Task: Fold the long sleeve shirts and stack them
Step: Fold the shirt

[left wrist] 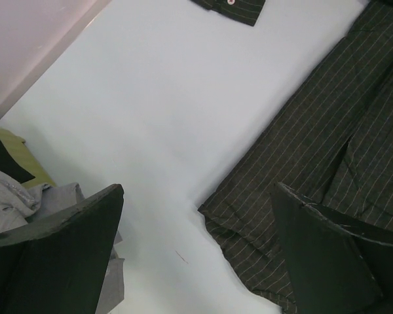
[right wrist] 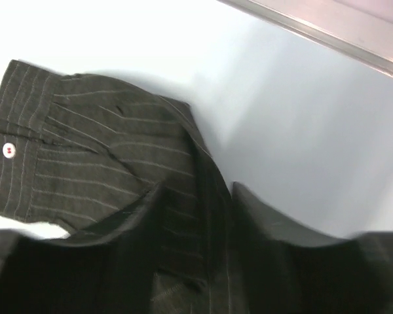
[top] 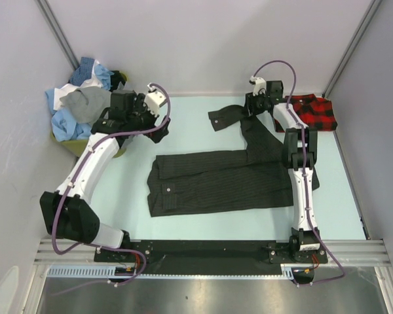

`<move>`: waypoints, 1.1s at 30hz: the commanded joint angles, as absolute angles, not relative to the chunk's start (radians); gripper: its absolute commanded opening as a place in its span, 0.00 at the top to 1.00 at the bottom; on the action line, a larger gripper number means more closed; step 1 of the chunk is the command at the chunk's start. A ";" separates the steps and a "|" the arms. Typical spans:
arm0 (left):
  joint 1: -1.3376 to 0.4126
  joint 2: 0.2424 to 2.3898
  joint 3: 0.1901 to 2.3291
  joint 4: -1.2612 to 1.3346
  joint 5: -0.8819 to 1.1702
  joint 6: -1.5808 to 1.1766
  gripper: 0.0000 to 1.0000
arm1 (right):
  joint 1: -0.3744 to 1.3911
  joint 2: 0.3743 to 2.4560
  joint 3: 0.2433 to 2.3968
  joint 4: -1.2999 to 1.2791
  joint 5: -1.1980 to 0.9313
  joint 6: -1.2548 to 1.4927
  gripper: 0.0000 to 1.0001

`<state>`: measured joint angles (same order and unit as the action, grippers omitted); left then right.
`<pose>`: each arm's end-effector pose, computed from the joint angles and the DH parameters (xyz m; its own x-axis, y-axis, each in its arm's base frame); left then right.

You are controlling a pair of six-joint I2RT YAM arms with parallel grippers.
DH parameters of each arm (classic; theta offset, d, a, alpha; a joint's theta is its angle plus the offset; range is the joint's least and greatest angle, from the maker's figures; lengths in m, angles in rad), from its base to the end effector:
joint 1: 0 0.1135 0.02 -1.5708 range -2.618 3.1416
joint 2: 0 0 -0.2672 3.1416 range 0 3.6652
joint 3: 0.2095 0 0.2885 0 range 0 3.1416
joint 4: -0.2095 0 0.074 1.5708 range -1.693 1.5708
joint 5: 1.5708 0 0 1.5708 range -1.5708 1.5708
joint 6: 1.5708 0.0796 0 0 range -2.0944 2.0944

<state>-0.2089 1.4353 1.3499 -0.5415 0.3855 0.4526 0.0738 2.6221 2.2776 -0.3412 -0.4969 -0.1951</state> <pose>0.3752 -0.1101 0.3273 -0.3018 0.4782 -0.8248 0.6917 0.7052 0.1558 0.6447 0.0857 0.1162 -0.5356 -0.2105 -0.8178 -0.5470 0.8243 0.1461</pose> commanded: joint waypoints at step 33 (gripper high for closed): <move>-0.229 1.482 1.332 -0.643 0.710 0.656 0.01 | 0.064 1.243 1.000 -0.920 -0.652 -0.428 0.98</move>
<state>-0.1932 1.5532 1.3628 -0.6434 0.6838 0.5369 0.0757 1.3827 1.0527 -0.8307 -0.7013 -0.3851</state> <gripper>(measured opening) 0.994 0.011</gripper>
